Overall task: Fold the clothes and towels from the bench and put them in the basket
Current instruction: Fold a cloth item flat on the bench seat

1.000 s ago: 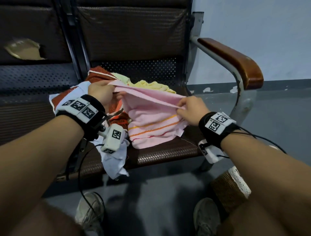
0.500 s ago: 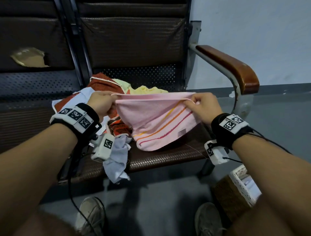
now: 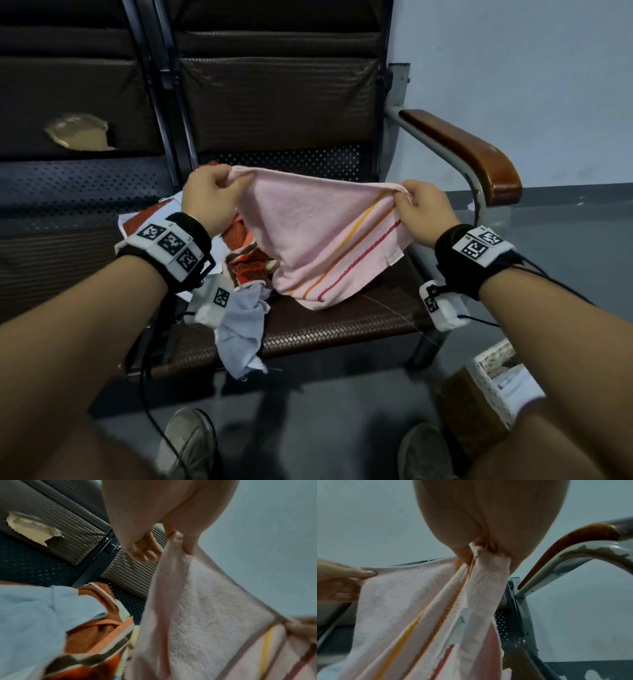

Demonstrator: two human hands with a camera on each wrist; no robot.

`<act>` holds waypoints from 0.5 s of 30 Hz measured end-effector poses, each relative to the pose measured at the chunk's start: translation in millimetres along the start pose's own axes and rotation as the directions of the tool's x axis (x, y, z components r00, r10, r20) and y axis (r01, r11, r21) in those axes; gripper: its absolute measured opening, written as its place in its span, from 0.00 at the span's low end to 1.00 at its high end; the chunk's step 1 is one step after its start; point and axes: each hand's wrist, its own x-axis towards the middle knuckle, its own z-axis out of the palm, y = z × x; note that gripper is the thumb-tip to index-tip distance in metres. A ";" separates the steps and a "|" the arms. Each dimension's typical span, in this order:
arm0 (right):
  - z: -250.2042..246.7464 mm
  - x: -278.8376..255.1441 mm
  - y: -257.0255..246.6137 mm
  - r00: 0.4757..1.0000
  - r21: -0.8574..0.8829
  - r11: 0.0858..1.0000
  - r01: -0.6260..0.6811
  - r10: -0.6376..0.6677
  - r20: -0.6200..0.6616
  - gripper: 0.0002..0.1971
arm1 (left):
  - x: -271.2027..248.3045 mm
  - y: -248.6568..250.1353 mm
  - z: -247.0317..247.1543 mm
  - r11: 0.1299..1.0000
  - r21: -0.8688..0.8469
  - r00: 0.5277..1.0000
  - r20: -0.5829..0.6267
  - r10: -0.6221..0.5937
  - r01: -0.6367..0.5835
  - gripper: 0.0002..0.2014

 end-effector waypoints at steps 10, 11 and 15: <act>-66.5 26.1 -45.9 0.997 0.158 0.984 0.079 -0.079 -0.005 0.23 | 43.8 76.5 -20.3 0.988 -0.156 0.983 -0.175 -0.050 0.023 0.26; -73.5 28.0 -48.9 0.998 0.198 0.978 0.059 -0.058 -0.009 0.23 | 44.9 80.6 -25.0 0.991 -0.132 0.984 -0.170 -0.044 0.022 0.25; -91.6 33.0 -59.3 0.996 0.358 0.929 -0.088 0.088 0.018 0.22 | 48.4 87.6 -38.6 0.990 -0.129 0.981 -0.178 -0.079 0.056 0.27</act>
